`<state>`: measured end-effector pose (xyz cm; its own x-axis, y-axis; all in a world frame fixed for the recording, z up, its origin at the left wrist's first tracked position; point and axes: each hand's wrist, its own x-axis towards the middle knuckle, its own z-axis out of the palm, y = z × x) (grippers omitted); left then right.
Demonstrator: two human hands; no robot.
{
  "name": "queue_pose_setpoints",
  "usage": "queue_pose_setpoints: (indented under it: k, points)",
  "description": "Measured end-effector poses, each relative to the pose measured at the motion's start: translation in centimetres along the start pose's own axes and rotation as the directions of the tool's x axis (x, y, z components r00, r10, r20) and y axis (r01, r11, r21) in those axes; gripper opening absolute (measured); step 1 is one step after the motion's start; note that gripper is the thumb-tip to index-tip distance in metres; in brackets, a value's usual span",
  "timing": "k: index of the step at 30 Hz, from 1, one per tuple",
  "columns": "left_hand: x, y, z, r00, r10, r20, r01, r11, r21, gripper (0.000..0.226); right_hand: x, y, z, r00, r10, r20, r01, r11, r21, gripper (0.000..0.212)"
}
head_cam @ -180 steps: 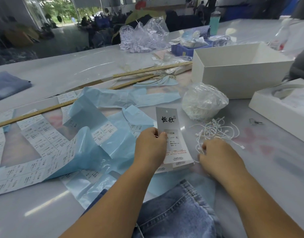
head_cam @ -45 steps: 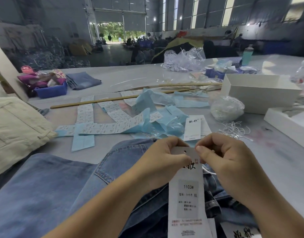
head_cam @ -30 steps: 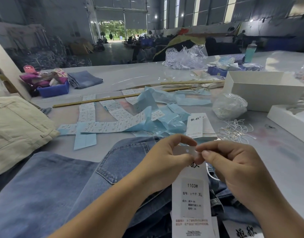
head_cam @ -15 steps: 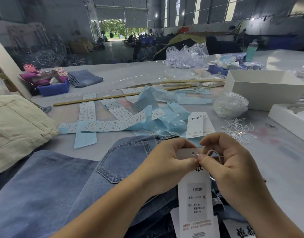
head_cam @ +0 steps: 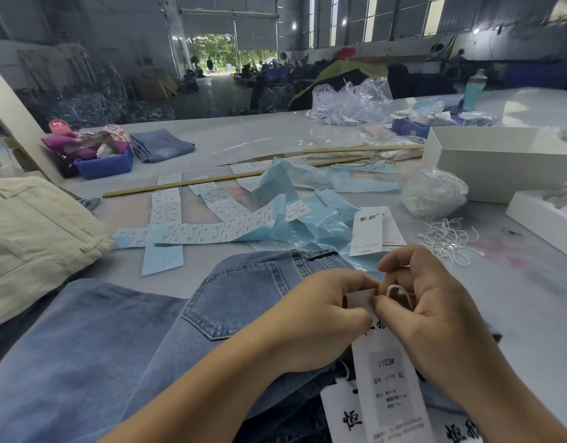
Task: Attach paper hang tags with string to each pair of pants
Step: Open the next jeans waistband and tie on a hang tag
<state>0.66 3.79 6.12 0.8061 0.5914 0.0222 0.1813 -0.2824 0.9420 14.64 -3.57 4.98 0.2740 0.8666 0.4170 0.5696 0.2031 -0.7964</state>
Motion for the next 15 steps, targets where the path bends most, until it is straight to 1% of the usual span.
queue_pose_setpoints:
  k: [1, 4, 5, 6, 8, 10, 13, 15]
  points:
    - [0.0, 0.0, -0.1, 1.0, 0.0, 0.008, 0.0, 1.0, -0.025, 0.043, 0.0, 0.1, 0.0, 1.0, 0.007, -0.003, -0.007, 1.0, -0.002, 0.041]
    - [0.1, -0.2, -0.8, 0.997, -0.066, 0.034, 0.073, 0.966, -0.246, 0.048, 0.2, 0.4, -0.3, 0.999, 0.05, 0.009, -0.051, 0.998, 0.043, 0.041]
    - [0.2, -0.4, -1.2, 0.996, -0.086, 0.027, 0.09, 0.956, -0.281, 0.047, 0.2, 0.4, -0.5, 0.998, 0.062, 0.029, -0.064, 0.995, 0.083, 0.041]
    - [0.3, -0.5, -1.4, 0.995, -0.093, 0.023, 0.096, 0.949, -0.301, 0.04, 0.3, 0.3, -0.7, 0.996, 0.067, 0.058, -0.073, 0.99, 0.122, 0.041]
    - [0.3, -0.5, -1.5, 0.997, -0.08, 0.023, 0.083, 0.941, -0.328, 0.023, 0.2, 0.2, -1.0, 0.991, 0.067, 0.118, -0.086, 0.983, 0.165, 0.042]
    - [0.4, -0.5, -1.4, 0.998, -0.068, -0.007, 0.062, 0.942, -0.33, 0.014, 0.1, 0.0, -1.0, 0.988, 0.055, 0.145, -0.082, 0.979, 0.185, 0.039]
    - [0.4, -0.6, -1.3, 0.996, -0.065, -0.057, 0.047, 0.959, -0.28, 0.007, 0.0, 0.0, -0.9, 0.991, 0.056, 0.125, -0.075, 0.986, 0.151, 0.036]
    - [0.5, -0.6, -1.4, 0.995, -0.074, -0.067, 0.055, 0.969, -0.24, 0.01, 0.0, 0.0, -0.8, 0.991, 0.056, 0.119, -0.072, 0.988, 0.137, 0.035]
